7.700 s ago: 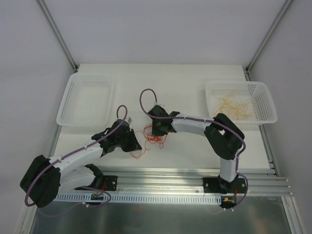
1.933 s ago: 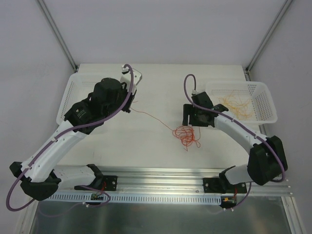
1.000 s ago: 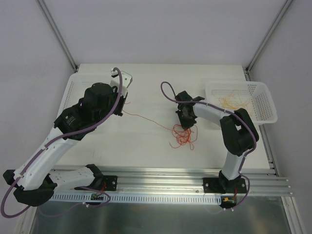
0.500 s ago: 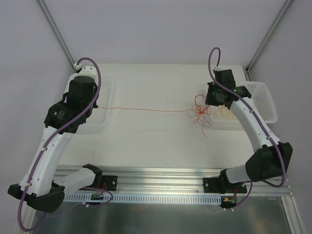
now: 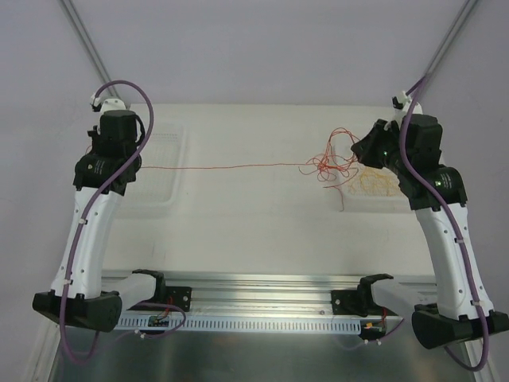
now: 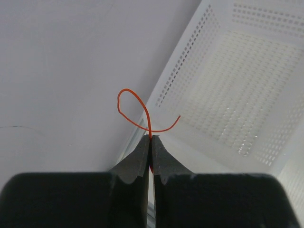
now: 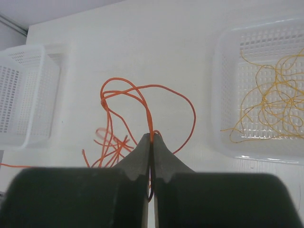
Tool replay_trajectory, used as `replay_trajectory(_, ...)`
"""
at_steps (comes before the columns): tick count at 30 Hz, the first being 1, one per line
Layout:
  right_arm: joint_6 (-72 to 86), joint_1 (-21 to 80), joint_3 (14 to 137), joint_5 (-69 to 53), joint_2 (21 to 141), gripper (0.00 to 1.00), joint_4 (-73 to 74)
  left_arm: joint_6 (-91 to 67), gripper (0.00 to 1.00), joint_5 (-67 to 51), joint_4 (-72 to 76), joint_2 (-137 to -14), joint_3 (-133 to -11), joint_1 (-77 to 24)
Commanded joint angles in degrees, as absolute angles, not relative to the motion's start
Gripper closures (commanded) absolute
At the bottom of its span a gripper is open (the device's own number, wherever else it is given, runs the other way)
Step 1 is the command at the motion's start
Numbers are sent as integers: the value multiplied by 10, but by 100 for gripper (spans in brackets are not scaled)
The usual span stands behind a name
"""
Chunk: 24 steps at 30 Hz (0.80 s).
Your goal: Untangle the cables
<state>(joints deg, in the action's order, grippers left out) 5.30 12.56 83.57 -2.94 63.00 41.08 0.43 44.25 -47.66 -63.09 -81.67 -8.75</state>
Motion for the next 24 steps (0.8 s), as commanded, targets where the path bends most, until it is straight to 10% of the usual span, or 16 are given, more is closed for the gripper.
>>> replay_trajectory(1, 68, 107, 832, -46, 594, 99, 413, 37, 100, 477, -428, -677, -872, -49)
replay_trajectory(24, 97, 93, 672, -182, 509, 100, 353, -41, 100, 179, -443, -806, -1036, 58)
